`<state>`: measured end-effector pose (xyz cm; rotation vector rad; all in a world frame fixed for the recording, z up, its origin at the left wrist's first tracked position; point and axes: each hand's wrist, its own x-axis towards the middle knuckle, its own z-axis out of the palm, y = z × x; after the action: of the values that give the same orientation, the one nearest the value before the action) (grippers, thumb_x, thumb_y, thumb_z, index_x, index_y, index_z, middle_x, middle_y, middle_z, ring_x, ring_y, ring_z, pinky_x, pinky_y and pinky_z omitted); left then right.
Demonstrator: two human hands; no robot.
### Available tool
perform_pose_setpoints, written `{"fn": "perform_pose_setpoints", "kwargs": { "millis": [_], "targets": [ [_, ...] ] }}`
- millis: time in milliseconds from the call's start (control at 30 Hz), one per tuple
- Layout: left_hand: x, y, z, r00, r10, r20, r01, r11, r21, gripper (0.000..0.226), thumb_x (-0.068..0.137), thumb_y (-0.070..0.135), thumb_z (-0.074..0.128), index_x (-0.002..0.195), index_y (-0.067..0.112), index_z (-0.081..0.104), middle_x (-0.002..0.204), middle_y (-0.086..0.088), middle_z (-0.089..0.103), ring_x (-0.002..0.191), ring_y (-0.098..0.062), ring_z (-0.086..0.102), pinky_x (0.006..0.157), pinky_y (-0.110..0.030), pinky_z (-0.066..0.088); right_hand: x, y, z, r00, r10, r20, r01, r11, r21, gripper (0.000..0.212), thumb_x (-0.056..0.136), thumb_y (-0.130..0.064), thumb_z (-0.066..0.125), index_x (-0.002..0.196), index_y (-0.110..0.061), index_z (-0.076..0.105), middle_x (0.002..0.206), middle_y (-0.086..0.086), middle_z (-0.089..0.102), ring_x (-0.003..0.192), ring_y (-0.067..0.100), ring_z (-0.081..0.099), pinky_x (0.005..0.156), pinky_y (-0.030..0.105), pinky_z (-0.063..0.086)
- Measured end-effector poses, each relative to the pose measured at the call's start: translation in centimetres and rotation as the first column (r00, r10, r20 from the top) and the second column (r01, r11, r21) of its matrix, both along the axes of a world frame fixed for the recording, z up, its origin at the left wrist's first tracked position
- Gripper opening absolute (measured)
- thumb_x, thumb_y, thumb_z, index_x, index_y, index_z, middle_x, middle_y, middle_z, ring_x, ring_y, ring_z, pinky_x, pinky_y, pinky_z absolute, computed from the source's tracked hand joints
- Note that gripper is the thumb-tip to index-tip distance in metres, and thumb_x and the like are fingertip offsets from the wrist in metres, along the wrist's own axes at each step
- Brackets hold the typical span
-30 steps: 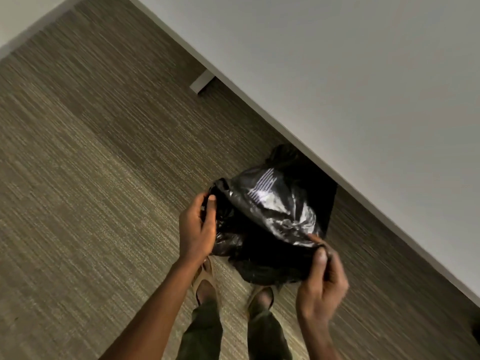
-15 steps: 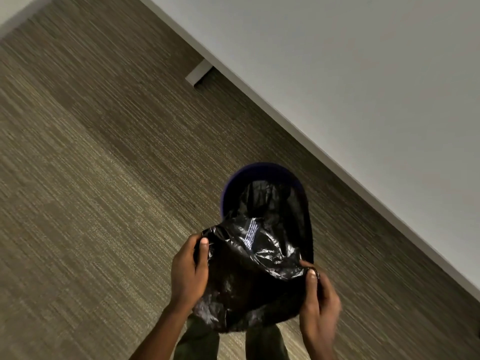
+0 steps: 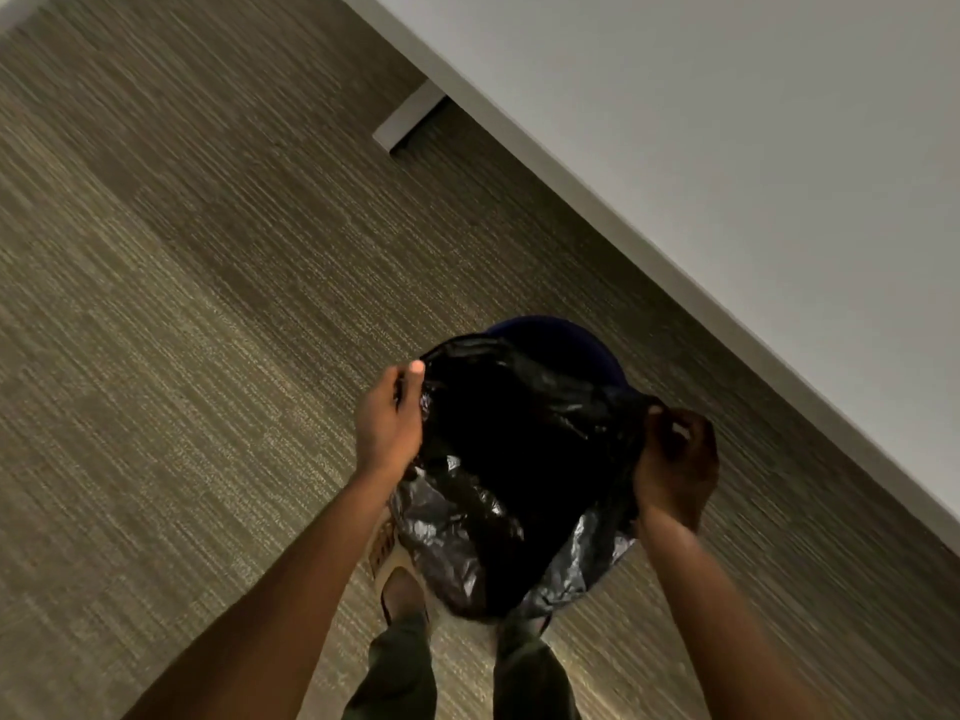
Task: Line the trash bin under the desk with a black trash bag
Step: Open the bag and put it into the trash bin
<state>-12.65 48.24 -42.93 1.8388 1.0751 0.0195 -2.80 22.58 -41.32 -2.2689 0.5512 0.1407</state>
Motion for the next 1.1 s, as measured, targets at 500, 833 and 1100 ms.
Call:
{"fn": "perform_pose_setpoints", "kwargs": {
  "millis": [500,833,1100],
  "targets": [
    [8.2,3.5,-12.0,0.93,-0.254,-0.265,0.313,0.926,0.21,0.041,0.108,0.039,0.044,0.114,0.008,0.069,0.106,-0.024,0.076,0.095,-0.042,0.073,0.077,-0.044,0.058,8.4,-2.0,-11.0,0.66,0.724,0.202,-0.604,0.67,-0.431,0.026,0.09,0.01,0.058,0.104,-0.006,0.073,0.099,0.018,0.071,0.076,0.041,0.069,0.064,0.043,0.055],
    [11.1,5.0,-14.4,0.908,-0.324,-0.267,0.392,0.882,0.263,0.032,0.107,0.031,0.048,0.119,0.009,0.069,0.105,-0.026,0.074,0.096,-0.044,0.07,0.068,-0.038,0.046,12.9,-1.4,-15.9,0.61,0.789,-0.074,-0.726,0.519,-0.452,0.054,0.1,-0.003,0.052,0.147,-0.029,0.058,0.118,0.019,0.07,0.09,0.045,0.069,0.067,0.041,0.052],
    [11.5,6.1,-16.9,0.903,-0.29,-0.317,0.36,0.914,0.188,0.03,0.105,0.028,0.054,0.116,0.006,0.072,0.115,-0.027,0.073,0.106,-0.044,0.068,0.078,-0.041,0.049,14.8,-1.2,-17.5,0.648,0.685,-0.333,-0.761,0.595,-0.257,0.046,0.103,-0.013,0.049,0.144,-0.028,0.061,0.131,0.019,0.071,0.11,0.042,0.069,0.086,0.045,0.058]
  ]
}}
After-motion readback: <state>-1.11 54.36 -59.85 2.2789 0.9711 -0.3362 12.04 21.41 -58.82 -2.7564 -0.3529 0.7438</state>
